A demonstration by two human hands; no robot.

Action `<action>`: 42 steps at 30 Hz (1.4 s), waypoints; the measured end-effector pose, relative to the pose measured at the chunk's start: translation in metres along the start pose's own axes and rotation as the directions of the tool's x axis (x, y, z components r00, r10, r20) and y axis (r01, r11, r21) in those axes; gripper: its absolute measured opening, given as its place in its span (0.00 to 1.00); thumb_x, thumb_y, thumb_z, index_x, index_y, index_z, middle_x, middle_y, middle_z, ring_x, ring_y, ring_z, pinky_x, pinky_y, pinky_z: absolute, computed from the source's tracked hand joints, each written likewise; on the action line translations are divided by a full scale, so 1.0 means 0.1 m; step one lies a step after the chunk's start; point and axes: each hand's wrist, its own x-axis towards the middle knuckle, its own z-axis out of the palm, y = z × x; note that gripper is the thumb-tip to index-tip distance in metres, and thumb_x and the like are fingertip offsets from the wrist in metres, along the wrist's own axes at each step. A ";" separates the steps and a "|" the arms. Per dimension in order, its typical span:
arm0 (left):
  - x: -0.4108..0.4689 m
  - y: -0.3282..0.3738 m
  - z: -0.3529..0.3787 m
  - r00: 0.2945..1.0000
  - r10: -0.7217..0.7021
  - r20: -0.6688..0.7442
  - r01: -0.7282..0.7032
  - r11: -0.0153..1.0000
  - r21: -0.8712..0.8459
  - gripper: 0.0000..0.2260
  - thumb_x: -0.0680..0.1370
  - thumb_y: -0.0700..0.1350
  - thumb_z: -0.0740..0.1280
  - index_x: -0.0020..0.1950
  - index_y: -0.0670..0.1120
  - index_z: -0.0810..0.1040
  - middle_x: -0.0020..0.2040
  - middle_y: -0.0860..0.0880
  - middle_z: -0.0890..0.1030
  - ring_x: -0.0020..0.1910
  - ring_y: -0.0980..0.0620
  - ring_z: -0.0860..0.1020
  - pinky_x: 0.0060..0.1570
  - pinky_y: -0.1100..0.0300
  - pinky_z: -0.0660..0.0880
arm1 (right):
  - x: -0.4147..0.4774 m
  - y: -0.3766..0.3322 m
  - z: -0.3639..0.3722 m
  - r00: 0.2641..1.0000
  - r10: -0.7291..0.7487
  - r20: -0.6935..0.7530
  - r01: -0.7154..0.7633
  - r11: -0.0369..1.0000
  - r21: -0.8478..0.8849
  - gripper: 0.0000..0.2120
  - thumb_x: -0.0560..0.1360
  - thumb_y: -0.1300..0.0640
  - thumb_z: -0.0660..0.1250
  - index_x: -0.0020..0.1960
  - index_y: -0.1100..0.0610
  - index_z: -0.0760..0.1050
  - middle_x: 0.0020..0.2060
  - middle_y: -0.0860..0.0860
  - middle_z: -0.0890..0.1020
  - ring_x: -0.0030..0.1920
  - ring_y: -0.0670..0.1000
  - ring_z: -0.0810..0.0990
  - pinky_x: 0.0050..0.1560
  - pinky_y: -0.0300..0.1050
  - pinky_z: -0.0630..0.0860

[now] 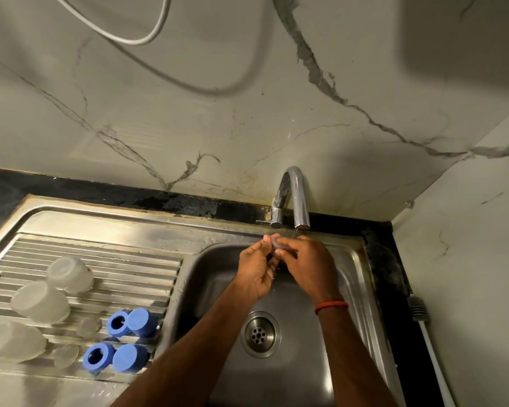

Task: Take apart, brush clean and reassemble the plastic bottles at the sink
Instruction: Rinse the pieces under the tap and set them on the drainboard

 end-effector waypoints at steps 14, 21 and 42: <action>0.06 -0.06 -0.02 0.992 0.010 0.124 -0.003 0.999 -0.053 0.11 0.83 0.34 0.61 0.61 0.36 0.80 0.55 0.37 0.84 0.52 0.44 0.84 0.52 0.55 0.83 | 0.06 0.02 -0.03 0.990 0.121 0.069 -0.134 0.959 0.248 0.20 0.75 0.48 0.73 0.65 0.52 0.78 0.56 0.50 0.81 0.55 0.48 0.80 0.53 0.42 0.79; 0.04 -0.07 0.00 0.998 0.008 0.062 -0.008 1.000 0.010 0.10 0.80 0.31 0.64 0.60 0.32 0.79 0.49 0.37 0.83 0.38 0.50 0.83 0.35 0.63 0.81 | 0.10 -0.06 -0.04 0.961 0.266 0.074 -0.271 0.862 0.428 0.10 0.76 0.57 0.72 0.58 0.56 0.82 0.49 0.51 0.85 0.44 0.44 0.83 0.41 0.35 0.81; 0.07 -0.21 -0.09 0.991 0.114 -0.070 -0.081 0.928 0.364 0.05 0.79 0.32 0.67 0.49 0.36 0.84 0.41 0.40 0.84 0.34 0.51 0.79 0.38 0.60 0.80 | 0.12 0.01 -0.10 0.930 0.357 0.091 -0.363 0.843 0.398 0.06 0.69 0.60 0.80 0.41 0.56 0.83 0.34 0.51 0.85 0.28 0.47 0.83 0.31 0.42 0.82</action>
